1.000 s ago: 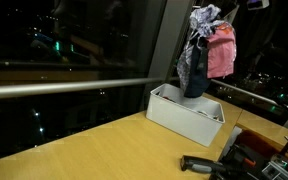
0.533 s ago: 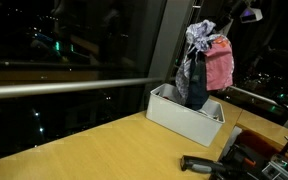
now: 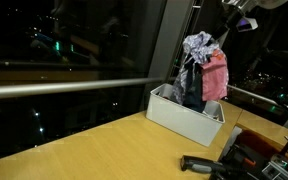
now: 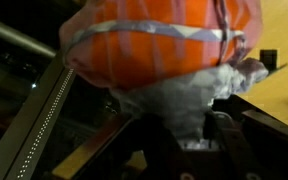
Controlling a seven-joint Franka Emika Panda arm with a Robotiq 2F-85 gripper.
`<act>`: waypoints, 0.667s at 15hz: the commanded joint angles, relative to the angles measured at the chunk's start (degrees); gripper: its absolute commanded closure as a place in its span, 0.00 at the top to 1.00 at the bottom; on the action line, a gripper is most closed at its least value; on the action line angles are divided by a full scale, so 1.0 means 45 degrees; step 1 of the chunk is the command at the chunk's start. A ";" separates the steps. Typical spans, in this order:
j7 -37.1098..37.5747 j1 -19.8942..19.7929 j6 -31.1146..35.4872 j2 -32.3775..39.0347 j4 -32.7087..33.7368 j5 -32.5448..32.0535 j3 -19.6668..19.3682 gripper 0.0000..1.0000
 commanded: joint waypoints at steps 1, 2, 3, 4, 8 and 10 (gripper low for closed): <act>-0.0210 -0.0093 0.0185 -0.0106 -0.0033 0.0383 0.0134 0.70; -0.0210 -0.0084 0.0204 -0.0119 -0.0060 0.0385 0.0146 0.77; -0.0210 -0.0078 0.0213 -0.0120 -0.0067 0.0381 0.0155 0.85; -0.0215 -0.0074 0.0234 -0.0133 -0.0094 0.0381 0.0162 0.92; -0.0264 -0.0089 0.0265 -0.0236 -0.0261 0.0349 0.0150 1.00; -0.0165 -0.0043 0.0501 -0.0393 -0.0503 0.0192 0.0147 1.00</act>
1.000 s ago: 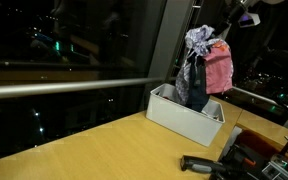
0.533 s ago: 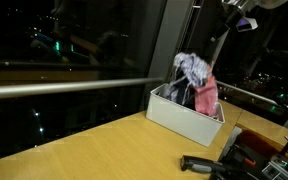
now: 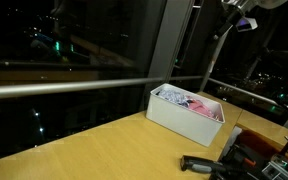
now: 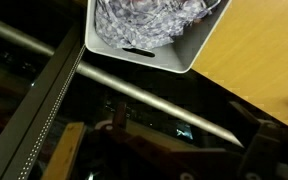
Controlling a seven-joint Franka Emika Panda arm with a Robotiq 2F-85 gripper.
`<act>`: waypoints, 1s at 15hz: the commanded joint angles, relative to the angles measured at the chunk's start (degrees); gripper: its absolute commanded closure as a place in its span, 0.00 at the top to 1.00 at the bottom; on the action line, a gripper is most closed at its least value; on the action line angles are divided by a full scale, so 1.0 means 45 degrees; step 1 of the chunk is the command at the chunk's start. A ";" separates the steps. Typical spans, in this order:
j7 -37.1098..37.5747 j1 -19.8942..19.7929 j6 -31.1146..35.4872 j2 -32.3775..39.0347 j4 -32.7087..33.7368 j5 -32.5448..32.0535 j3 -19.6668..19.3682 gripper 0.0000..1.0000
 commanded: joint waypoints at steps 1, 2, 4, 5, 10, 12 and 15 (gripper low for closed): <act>0.0014 -0.0066 -0.0001 -0.0004 0.0012 -0.0016 0.0062 1.00; 0.0013 -0.0062 0.0086 -0.0038 -0.0058 -0.0015 0.0058 1.00; 0.0013 -0.0057 0.0144 -0.0081 -0.0122 -0.0014 0.0053 1.00; 0.0013 -0.0056 0.0146 -0.0089 -0.0132 -0.0014 0.0051 1.00; 0.0012 -0.0053 0.0157 -0.0110 -0.0185 -0.0014 0.0049 1.00; 0.0012 -0.0052 0.0159 -0.0116 -0.0197 -0.0013 0.0048 1.00; 0.0012 -0.0052 0.0161 -0.0119 -0.0200 -0.0013 0.0048 1.00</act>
